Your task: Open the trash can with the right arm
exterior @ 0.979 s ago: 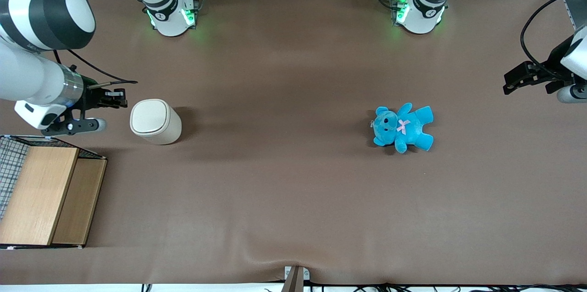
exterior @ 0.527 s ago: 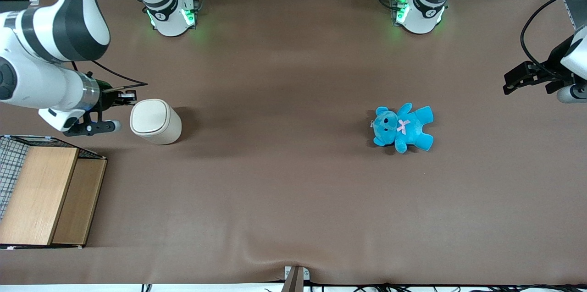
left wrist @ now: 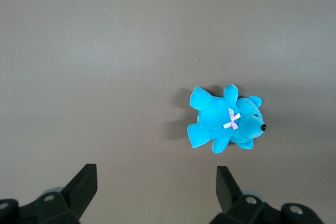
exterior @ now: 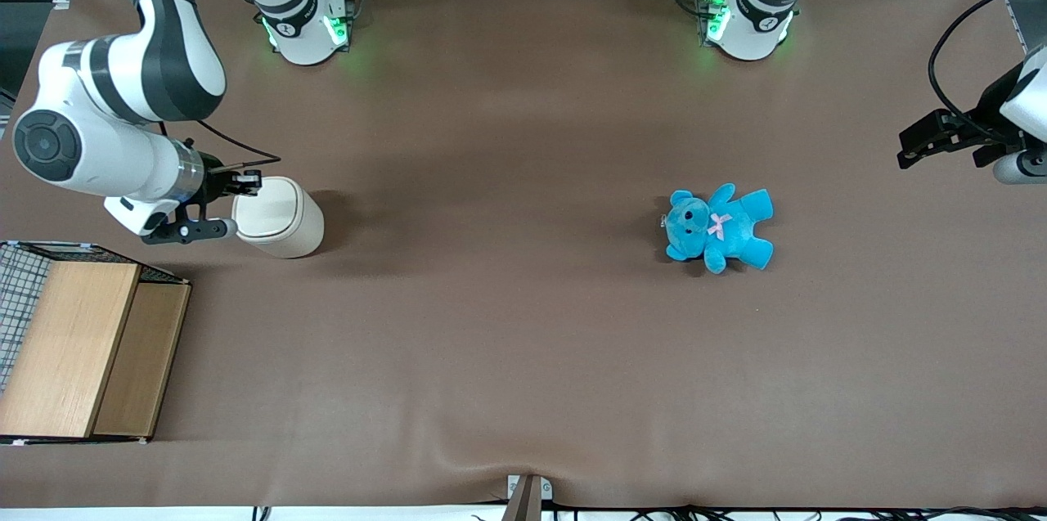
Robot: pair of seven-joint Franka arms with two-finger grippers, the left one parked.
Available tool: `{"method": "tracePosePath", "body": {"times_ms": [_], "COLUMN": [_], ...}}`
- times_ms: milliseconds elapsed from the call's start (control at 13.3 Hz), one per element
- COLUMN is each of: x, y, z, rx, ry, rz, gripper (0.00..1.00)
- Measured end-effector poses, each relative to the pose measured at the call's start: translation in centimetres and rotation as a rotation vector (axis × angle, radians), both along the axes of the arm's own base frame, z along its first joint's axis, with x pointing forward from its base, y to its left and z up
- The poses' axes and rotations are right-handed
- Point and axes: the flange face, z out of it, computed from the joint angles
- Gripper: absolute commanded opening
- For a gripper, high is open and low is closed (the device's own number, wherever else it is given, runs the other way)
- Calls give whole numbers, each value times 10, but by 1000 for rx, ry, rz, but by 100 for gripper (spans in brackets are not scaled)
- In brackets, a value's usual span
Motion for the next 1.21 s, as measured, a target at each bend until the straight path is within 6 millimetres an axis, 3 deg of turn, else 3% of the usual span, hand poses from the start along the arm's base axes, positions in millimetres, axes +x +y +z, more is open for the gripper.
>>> {"method": "tracePosePath", "body": {"times_ms": [301,603,1205], "x": [5,0,-8], "y": [-24,-51,-60], "z": [-5,-32,-48], "rx": [4,16,26], "ry": [-49,-85,-66], "rz": [-19,-4,28], "gripper": [0,0,0]}}
